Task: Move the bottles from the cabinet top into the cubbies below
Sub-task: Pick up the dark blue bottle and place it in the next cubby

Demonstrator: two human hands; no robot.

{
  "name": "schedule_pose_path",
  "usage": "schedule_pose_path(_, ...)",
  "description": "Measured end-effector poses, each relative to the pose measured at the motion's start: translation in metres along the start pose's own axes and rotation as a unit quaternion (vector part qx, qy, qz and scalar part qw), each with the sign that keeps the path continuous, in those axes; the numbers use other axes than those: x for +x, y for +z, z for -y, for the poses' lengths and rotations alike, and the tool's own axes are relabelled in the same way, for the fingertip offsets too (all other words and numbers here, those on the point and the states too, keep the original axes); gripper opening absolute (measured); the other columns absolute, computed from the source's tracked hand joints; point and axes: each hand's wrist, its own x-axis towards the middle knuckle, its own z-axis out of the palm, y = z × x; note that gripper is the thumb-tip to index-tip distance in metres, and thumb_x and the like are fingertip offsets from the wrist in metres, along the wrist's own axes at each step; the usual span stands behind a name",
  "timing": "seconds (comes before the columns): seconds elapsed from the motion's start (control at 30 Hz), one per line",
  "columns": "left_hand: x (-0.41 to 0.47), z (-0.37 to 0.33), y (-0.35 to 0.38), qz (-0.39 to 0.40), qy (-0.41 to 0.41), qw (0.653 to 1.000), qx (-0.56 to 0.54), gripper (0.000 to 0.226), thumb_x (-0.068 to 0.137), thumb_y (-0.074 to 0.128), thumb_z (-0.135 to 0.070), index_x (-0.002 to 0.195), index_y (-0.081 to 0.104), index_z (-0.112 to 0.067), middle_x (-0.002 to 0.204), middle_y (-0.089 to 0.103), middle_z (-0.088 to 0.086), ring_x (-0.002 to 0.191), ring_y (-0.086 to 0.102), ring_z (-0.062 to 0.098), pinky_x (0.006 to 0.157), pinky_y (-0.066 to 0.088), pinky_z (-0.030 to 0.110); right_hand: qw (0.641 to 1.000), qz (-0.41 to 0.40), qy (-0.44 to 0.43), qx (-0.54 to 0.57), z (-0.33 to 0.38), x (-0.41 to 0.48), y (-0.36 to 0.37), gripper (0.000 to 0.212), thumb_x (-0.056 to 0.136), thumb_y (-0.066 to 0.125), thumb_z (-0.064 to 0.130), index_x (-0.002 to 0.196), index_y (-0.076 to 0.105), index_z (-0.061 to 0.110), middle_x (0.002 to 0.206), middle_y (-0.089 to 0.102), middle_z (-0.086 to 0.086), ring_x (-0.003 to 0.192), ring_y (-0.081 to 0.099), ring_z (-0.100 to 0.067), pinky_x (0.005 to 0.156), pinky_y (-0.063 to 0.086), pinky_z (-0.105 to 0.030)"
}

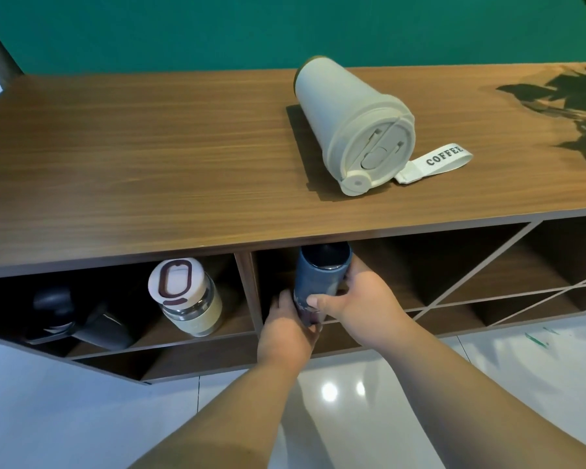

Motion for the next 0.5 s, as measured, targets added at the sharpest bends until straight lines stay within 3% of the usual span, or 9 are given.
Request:
schedule_pose_path(0.17,0.006,0.006,0.004,0.003,-0.006,0.999,0.036,0.065,0.084,0.078,-0.033,0.137,0.042,-0.026,0.125,0.062,0.005,0.111,0.066,0.031,0.090,0.054,0.039,1.000,0.005,-0.003,0.004,-0.004,0.007,0.002,0.070,0.078,0.089,0.028,0.136,0.052,0.035,0.126,0.067,0.014,0.115,0.063,-0.009,0.084,0.049,-0.019)
schedule_pose_path(0.3,0.010,0.005,0.006,0.001,-0.018,0.998,0.057,0.077,0.086,0.075,-0.037,0.149,0.031,-0.026,0.127,0.061,0.010,0.111,0.066,0.034,0.089,0.052,0.040,1.000,-0.010,-0.002,0.006,-0.013,0.012,0.006,0.068,0.072,0.090,0.029,0.130,0.055,0.038,0.122,0.071,0.015,0.114,0.067,-0.011,0.100,0.056,-0.041)
schedule_pose_path(0.5,0.010,0.004,0.002,0.002,-0.012,0.997,0.073,0.084,0.088,0.073,-0.038,0.154,0.023,-0.029,0.128,0.062,0.010,0.112,0.066,0.034,0.092,0.053,0.040,0.999,-0.029,-0.004,0.038,-0.015,0.017,0.011,0.076,0.057,0.085,0.042,0.127,0.055,0.043,0.120,0.071,0.016,0.114,0.067,-0.010,0.101,0.055,-0.044)
